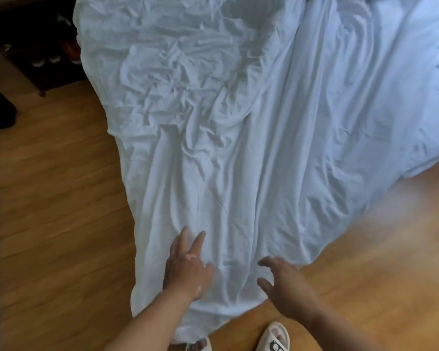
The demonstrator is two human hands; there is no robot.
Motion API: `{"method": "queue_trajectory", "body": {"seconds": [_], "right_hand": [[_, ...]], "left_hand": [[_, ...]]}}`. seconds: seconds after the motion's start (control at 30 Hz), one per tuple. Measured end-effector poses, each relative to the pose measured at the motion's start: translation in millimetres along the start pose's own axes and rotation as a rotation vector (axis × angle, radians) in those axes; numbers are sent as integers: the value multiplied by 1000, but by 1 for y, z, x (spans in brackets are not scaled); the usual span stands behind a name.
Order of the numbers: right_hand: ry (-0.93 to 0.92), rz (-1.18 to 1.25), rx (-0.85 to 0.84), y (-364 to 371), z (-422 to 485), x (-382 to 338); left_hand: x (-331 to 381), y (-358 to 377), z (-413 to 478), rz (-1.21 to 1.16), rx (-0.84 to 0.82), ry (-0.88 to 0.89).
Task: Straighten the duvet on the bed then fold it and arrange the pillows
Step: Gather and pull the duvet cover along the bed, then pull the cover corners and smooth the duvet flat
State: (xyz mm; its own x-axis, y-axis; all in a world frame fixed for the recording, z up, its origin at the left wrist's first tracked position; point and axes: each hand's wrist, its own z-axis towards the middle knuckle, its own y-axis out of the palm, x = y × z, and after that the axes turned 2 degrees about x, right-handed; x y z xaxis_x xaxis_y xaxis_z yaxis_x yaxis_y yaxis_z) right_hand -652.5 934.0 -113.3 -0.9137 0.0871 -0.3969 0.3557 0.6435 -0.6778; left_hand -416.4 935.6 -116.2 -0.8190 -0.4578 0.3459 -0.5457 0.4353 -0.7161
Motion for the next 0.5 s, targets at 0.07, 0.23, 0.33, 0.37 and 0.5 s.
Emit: {"method": "queue_trajectory", "body": {"seconds": [0.07, 0.23, 0.33, 0.37, 0.5], "right_hand": [[45, 3, 83, -39, 15, 20], [177, 76, 107, -113, 37, 95], [235, 155, 41, -147, 15, 150], [252, 170, 15, -157, 1, 172], [316, 193, -46, -212, -76, 252]], "left_hand": [[27, 0, 13, 76, -168, 43], [63, 9, 28, 236, -297, -81], [85, 2, 13, 298, -336, -196], [88, 2, 11, 279, -342, -256], [81, 48, 35, 287, -369, -406]]}}
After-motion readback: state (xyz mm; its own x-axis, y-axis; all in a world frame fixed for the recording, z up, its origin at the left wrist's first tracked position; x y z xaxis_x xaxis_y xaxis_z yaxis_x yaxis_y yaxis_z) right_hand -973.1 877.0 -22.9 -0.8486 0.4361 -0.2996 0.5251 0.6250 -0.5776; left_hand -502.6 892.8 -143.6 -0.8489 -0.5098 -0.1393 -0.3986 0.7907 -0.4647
